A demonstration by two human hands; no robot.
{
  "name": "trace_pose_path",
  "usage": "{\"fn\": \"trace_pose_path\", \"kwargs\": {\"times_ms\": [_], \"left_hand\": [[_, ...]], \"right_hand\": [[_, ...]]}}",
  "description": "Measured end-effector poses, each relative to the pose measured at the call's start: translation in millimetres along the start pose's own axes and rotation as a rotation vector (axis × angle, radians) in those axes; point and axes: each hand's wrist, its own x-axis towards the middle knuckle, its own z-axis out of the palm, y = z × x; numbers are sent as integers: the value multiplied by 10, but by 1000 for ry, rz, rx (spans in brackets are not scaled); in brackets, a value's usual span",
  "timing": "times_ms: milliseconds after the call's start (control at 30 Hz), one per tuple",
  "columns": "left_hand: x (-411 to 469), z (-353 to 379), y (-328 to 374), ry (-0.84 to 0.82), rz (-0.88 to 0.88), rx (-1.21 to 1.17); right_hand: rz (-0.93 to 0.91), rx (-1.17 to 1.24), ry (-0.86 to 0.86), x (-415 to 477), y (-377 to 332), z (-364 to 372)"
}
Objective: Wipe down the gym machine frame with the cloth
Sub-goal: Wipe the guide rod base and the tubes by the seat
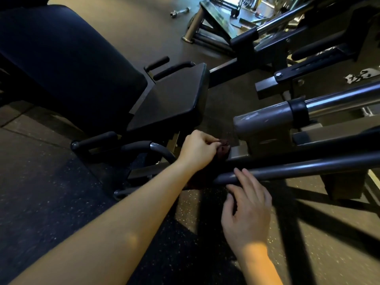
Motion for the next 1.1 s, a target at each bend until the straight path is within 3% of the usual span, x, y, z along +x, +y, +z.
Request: {"fn": "trace_pose_path", "kwargs": {"times_ms": [100, 200, 400, 600, 833, 967, 1100], "left_hand": [[-296, 57, -113, 148, 125, 23], [-471, 178, -128, 164, 238, -21], [-6, 97, -78, 92, 86, 21], [-368, -125, -549, 222, 92, 87], [-751, -439, -620, -135, -123, 301], [-820, -604, -554, 45, -95, 198], [-757, -587, -354, 90, 7, 114]], "right_hand": [[-12, -4, 11, 16, 6, -7], [-25, -19, 27, 16, 14, 3], [-39, 3, 9, 5, 40, -4], [8, 9, -22, 34, 5, -36], [147, 83, -23, 99, -153, -119], [178, 142, 11, 118, -200, -137], [176, 161, 1, 123, -182, -148]]}}
